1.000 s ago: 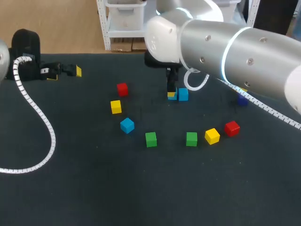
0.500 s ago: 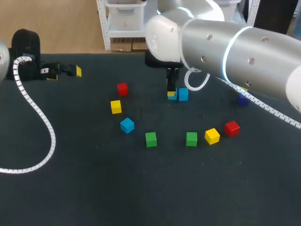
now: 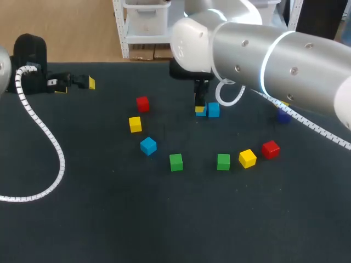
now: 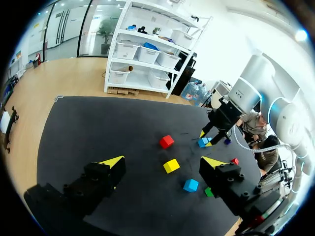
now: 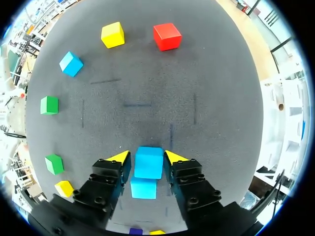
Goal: Place the blue cubes, place green cubes on the blue cubes, place the yellow cubes on the green cubes, then place the red cubes on the yellow cubes, and place purple cube on the red cubes.
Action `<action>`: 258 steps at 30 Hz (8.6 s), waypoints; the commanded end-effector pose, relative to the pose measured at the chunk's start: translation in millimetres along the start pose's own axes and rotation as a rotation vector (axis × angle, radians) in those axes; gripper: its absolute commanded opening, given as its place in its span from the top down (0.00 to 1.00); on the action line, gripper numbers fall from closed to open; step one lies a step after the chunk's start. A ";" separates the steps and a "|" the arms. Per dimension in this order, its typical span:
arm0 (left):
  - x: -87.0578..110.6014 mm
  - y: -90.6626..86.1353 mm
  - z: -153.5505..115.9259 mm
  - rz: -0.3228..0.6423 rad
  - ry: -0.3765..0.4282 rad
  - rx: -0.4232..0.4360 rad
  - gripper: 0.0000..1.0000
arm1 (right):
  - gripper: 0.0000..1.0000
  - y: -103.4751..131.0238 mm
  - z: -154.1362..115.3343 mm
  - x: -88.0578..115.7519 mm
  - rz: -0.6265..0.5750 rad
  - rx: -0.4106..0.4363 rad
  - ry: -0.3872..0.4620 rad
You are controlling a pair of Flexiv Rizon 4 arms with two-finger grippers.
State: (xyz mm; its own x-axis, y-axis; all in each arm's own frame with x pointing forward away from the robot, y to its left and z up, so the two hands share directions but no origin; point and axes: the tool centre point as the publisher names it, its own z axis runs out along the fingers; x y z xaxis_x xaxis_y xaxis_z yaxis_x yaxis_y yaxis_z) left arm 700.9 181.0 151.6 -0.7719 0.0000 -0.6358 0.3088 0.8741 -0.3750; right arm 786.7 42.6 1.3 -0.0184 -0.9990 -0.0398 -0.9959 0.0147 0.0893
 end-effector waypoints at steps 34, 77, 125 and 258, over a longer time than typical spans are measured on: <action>1.6 2.6 -0.5 0.003 -0.007 0.012 0.00 | 0.55 -1.9 0.0 2.6 0.024 0.004 0.006; 1.6 2.6 -0.5 0.003 -0.007 0.012 0.00 | 0.00 1.6 -3.0 1.3 0.069 0.006 -0.020; 1.6 2.6 -0.5 0.003 -0.007 0.012 0.00 | 0.00 37.9 -138.2 106.6 0.327 0.481 -0.318; 1.6 2.6 -0.5 0.003 -0.007 0.012 0.00 | 0.00 -36.6 -247.7 279.4 1.130 0.765 -0.917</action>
State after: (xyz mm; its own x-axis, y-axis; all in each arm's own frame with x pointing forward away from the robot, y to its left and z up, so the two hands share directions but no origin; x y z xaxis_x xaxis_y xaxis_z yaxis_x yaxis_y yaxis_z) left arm 700.9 181.0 151.6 -0.7719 0.0000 -0.6358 0.3088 0.8741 -0.3750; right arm 839.5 -246.7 233.5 -0.4880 -0.1150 -0.8653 -0.2445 0.9696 0.0090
